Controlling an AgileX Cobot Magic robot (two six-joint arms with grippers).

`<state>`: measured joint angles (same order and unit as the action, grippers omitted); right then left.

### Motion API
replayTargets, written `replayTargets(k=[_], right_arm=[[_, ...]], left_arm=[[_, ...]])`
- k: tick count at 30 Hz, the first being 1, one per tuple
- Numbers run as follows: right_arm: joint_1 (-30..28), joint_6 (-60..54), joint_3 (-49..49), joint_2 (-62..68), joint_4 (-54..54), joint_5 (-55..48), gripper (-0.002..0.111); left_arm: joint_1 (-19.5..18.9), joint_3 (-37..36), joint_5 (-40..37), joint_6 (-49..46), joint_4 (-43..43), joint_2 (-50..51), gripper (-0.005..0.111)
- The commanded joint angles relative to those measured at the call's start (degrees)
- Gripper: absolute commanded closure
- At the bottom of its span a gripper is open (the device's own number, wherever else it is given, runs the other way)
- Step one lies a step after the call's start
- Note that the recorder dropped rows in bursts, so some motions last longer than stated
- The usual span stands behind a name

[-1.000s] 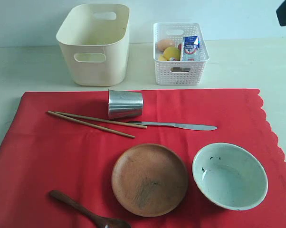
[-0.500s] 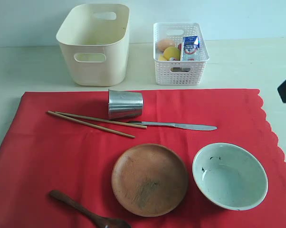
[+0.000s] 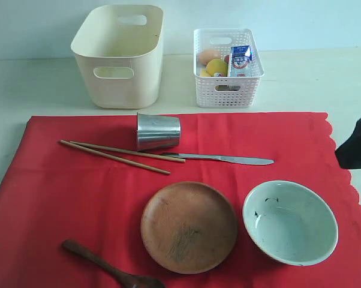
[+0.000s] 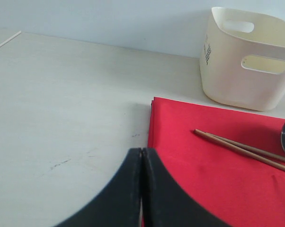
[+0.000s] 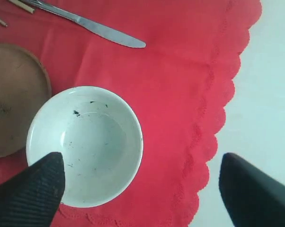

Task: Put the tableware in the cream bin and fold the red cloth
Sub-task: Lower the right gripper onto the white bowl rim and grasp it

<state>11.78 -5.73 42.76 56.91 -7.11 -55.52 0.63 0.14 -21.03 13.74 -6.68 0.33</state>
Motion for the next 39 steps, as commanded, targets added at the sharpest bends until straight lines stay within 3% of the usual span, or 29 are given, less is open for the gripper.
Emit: replayTargets(k=[1, 32, 36, 39], right_arm=[[-0.2, 1.3, -1.8, 2.1, -0.7, 2.6, 0.026], [-0.1, 0.8, -1.8, 36.0, -3.6, 14.5, 0.026], [-0.1, 0.1, -1.8, 38.1, -3.8, 15.0, 0.033], [-0.1, -0.2, -1.8, 39.1, -3.8, 15.4, 0.045]], left_arm=[[-0.1, -0.1, 0.4, 0.0, -0.2, -0.3, 0.107], [-0.1, -0.1, 0.4, 0.0, -0.2, -0.3, 0.107], [-0.1, -0.1, 0.4, 0.0, -0.2, -0.3, 0.107], [-0.1, -0.1, 0.4, 0.0, -0.2, -0.3, 0.107]])
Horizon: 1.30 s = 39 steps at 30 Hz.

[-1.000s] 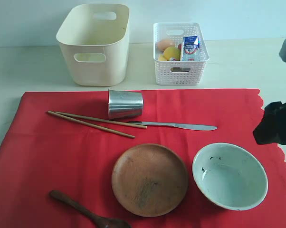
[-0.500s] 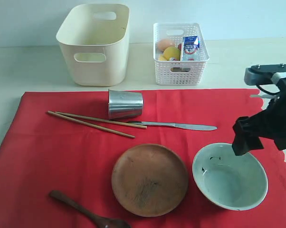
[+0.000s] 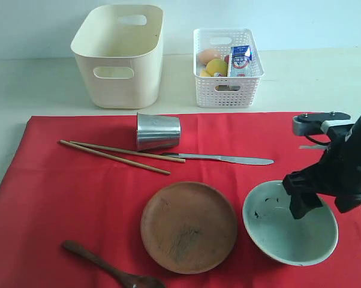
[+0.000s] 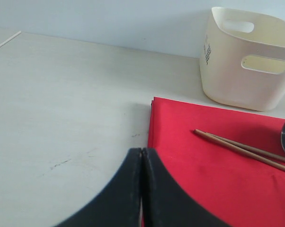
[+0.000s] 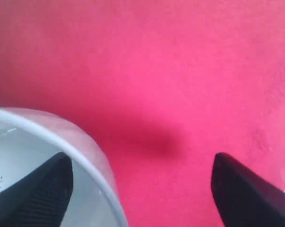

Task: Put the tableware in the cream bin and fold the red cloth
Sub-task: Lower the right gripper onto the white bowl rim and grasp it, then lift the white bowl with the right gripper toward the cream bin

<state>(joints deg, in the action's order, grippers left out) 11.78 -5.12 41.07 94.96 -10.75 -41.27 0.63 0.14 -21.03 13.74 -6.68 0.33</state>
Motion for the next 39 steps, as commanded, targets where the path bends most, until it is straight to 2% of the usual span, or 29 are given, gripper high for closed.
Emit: replayTargets(k=[1, 9, 13, 24, 39], right_arm=[[-0.1, -0.8, -0.1, 1.2, -0.1, 1.1, 0.051], [-0.1, -0.8, -0.1, 1.2, -0.1, 2.2, 0.091], [-0.1, -1.2, -0.1, 1.2, -0.1, 3.1, 0.107], [-0.1, -1.2, -0.1, -0.1, -0.1, 3.5, 0.108], [-0.1, -0.8, -0.1, -10.3, -4.6, 2.6, 0.108]], left_arm=[[-0.1, -0.1, 0.4, 0.0, -0.2, -0.3, 0.107], [-0.1, -0.1, 0.4, 0.0, -0.2, -0.3, 0.107], [-0.1, -0.1, 0.4, 0.0, -0.2, -0.3, 0.107], [-0.1, -0.1, 0.4, 0.0, -0.2, -0.3, 0.107], [-0.1, -0.1, 0.4, 0.0, -0.2, -0.3, 0.107]])
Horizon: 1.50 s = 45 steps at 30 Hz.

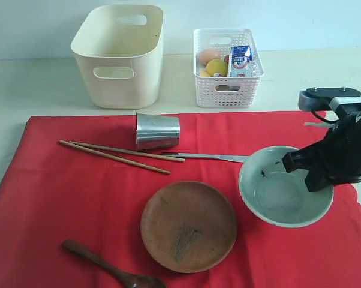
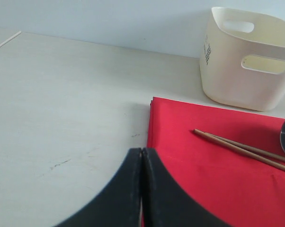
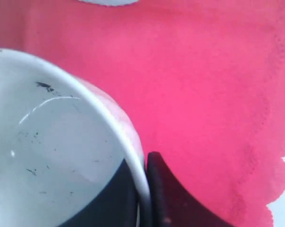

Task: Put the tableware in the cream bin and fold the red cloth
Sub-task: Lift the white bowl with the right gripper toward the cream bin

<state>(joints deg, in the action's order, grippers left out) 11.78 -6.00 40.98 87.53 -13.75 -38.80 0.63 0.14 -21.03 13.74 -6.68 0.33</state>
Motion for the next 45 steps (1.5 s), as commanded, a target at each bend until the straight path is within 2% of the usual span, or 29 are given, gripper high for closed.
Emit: replayTargets(k=[1, 9, 16, 24, 30, 45], right_arm=[[-0.1, 0.0, -0.1, -3.9, -1.9, 0.0, 0.108], [-0.1, -2.0, 1.5, -8.7, -8.1, -3.4, 0.108], [-0.1, -3.4, 11.9, -8.8, -9.9, -11.4, 0.108], [0.5, -3.4, 24.1, -7.3, -14.3, -12.5, 0.108], [4.7, -3.4, 34.2, -1.8, -14.6, -12.5, 0.108], [20.0, -3.4, 60.2, 19.7, -14.5, -12.5, 0.108]], left_arm=[[-0.1, -0.1, 0.4, 0.0, -0.2, -0.3, 0.107], [-0.1, -0.1, 0.4, 0.0, -0.2, -0.3, 0.107], [-0.1, -0.1, 0.4, 0.0, -0.2, -0.3, 0.107], [-0.1, -0.1, 0.4, 0.0, -0.2, -0.3, 0.107], [-0.1, -0.1, 0.4, 0.0, -0.2, -0.3, 0.107], [-0.1, -0.1, 0.4, 0.0, -0.2, -0.3, 0.107]])
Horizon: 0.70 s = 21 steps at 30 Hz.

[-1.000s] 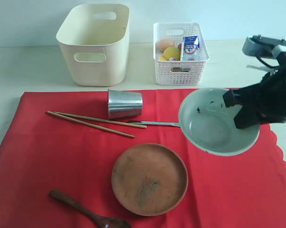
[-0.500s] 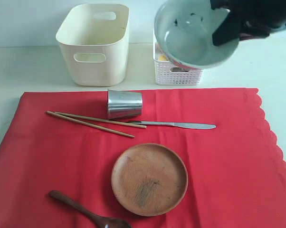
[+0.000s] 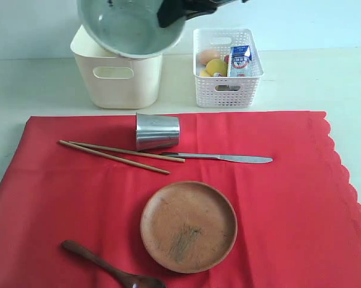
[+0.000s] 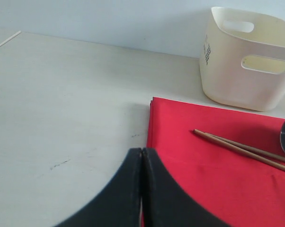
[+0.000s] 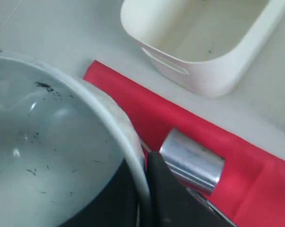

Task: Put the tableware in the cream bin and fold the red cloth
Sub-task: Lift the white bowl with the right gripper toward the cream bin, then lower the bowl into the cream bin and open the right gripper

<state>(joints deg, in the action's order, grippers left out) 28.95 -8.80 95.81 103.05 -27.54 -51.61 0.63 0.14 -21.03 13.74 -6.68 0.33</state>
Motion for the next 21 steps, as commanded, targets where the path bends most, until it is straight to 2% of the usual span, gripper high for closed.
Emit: replayTargets(k=[1, 4, 7, 11, 17, 21], right_arm=[[4.1, -0.6, 8.2, 6.6, -0.7, 0.5, 0.108], [6.3, -0.6, 13.2, 11.0, -2.3, 2.0, 0.108], [6.3, -5.4, 17.2, 15.8, -12.1, 6.6, 0.108], [6.3, -5.6, 20.6, 20.7, -11.0, 11.7, 0.108], [6.3, 9.8, 23.2, 24.4, 9.6, 20.2, 0.108], [6.3, 22.6, 24.5, 25.7, 23.0, 22.0, 0.108]], left_arm=[[-0.1, -0.1, 0.4, 0.0, -0.2, -0.3, 0.107], [-0.1, -0.1, 0.4, 0.0, -0.2, -0.3, 0.107], [-0.1, -0.1, 0.4, 0.0, -0.2, -0.3, 0.107], [-0.1, -0.1, 0.4, 0.0, -0.2, -0.3, 0.107], [-0.1, -0.1, 0.4, 0.0, -0.2, -0.3, 0.107], [-0.1, -0.1, 0.4, 0.0, -0.2, -0.3, 0.107]])
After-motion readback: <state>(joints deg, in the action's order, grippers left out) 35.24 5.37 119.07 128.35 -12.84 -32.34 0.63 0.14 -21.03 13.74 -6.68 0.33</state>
